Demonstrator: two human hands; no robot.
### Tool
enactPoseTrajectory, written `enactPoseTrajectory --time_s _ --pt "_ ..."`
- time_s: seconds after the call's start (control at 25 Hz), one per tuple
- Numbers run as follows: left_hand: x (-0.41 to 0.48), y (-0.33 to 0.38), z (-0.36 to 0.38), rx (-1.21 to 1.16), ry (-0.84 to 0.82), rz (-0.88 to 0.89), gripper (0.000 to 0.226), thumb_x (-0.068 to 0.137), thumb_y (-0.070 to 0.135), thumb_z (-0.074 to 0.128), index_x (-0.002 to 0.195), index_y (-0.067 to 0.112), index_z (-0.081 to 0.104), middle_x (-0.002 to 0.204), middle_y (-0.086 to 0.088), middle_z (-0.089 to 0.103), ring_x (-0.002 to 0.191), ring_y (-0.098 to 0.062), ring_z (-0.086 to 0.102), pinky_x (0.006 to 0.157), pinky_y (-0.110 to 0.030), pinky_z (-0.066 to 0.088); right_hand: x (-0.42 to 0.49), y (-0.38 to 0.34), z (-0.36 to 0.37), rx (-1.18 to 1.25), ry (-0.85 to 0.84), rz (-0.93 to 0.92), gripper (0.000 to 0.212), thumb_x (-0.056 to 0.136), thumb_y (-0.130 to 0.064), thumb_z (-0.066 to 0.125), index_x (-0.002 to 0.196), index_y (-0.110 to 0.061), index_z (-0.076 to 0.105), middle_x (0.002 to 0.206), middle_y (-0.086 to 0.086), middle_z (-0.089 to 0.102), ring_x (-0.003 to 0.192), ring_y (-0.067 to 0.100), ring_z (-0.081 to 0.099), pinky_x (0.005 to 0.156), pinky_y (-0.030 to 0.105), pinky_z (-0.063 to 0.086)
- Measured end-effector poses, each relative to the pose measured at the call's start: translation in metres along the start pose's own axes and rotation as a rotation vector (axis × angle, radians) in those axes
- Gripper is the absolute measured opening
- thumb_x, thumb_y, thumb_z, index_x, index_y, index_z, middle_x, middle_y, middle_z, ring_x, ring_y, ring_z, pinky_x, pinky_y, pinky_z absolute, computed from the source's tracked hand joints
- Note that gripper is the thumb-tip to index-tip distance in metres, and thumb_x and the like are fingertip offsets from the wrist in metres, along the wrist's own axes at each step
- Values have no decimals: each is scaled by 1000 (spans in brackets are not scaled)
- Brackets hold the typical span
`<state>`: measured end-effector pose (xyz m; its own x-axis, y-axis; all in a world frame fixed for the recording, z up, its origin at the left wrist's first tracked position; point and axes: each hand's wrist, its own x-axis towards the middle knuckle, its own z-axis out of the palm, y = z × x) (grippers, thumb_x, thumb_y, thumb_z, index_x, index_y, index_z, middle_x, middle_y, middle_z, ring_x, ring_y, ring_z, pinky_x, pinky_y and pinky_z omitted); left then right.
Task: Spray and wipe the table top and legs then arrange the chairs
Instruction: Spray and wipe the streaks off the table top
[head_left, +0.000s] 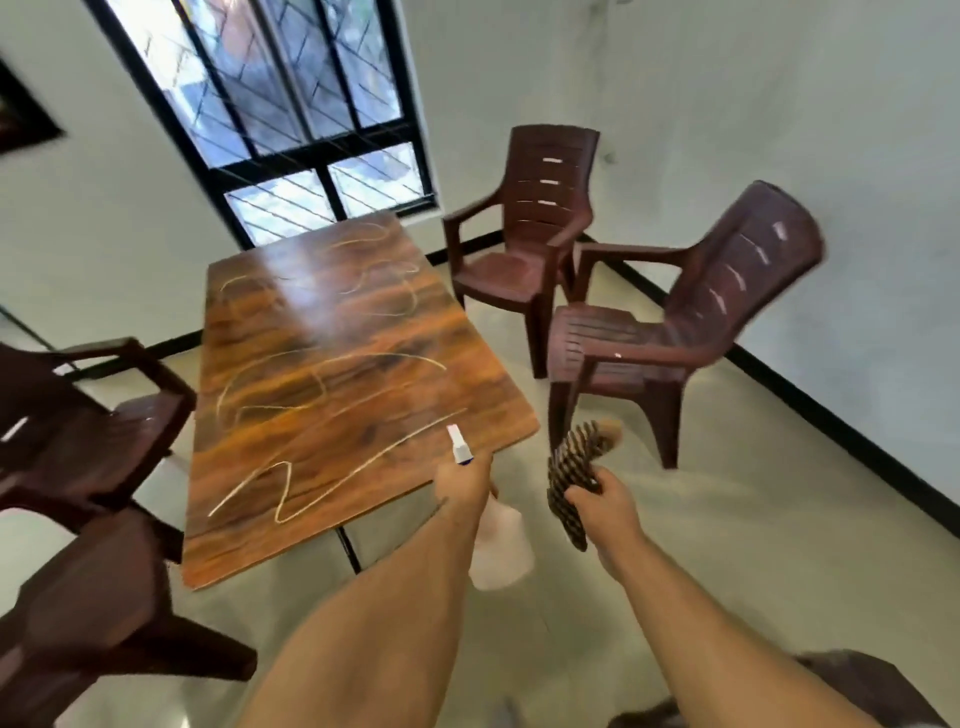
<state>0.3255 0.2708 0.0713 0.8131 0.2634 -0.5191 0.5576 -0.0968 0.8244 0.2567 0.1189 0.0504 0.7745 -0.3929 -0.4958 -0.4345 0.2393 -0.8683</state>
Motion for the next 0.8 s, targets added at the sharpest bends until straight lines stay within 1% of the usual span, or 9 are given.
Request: enactPoseTrajectory --time_s 0.08,0.16,0.2,0.32,0.36,0.44,0.52,0.64,0.8 --pt "27 9 -22 20 -16 -137 15 88 20 66 87 7 59 88 -19 70 76 -33 68 72 -37 57 25 -15 41 -12 -33 77 42 76 4 71 114 -11 63 98 14 71 79 24 68 66 30 57" --pt "56 20 -39 13 -67 -226 19 85 18 65 97 7 57 86 -18 68 70 -30 66 68 -36 57 54 -29 77 154 -25 312 43 67 1 73 109 -2 65 97 20 73 83 35 71 74 48 61" --pt "70 26 -44 47 -86 -215 28 79 21 67 101 7 58 87 -18 69 70 -30 67 68 -37 59 67 -34 93 226 -19 440 37 70 -1 69 107 0 66 96 23 73 86 38 71 81 56 58" --pt "106 45 -48 161 -128 -163 36 76 20 68 107 2 62 78 -19 71 59 -28 66 65 -37 60 98 -53 124 215 -37 606 11 89 -7 63 93 2 67 85 22 72 83 37 67 95 52 53" --pt "121 51 -46 187 -143 -147 30 81 19 67 105 1 63 76 -17 68 60 -28 66 65 -36 57 113 -61 130 221 -48 594 14 91 -12 64 90 2 68 82 22 71 81 36 66 95 51 54" --pt "151 62 -40 275 -168 -133 32 84 25 68 106 2 63 89 -17 68 83 -35 71 76 -40 58 150 -81 143 213 -49 518 18 91 -17 67 100 -1 67 89 22 71 81 36 67 82 49 58" --pt "181 71 -30 348 -188 -105 35 84 27 67 108 2 67 101 -15 72 96 -38 71 82 -41 60 200 -96 155 71 -3 419 31 87 -7 67 116 -2 57 102 22 69 90 37 69 79 50 59" --pt "218 83 -13 489 -177 -53 30 85 29 63 102 5 72 98 -11 77 92 -31 73 83 -39 60 281 -123 167 -226 54 277 43 89 3 56 131 -2 48 122 21 62 109 39 63 97 53 53" --pt "257 108 6 437 -181 -89 8 91 22 65 92 15 69 91 -10 73 85 -27 71 79 -37 60 369 -160 198 -548 -134 284 40 98 -9 49 137 2 52 136 24 56 125 40 56 101 44 49"
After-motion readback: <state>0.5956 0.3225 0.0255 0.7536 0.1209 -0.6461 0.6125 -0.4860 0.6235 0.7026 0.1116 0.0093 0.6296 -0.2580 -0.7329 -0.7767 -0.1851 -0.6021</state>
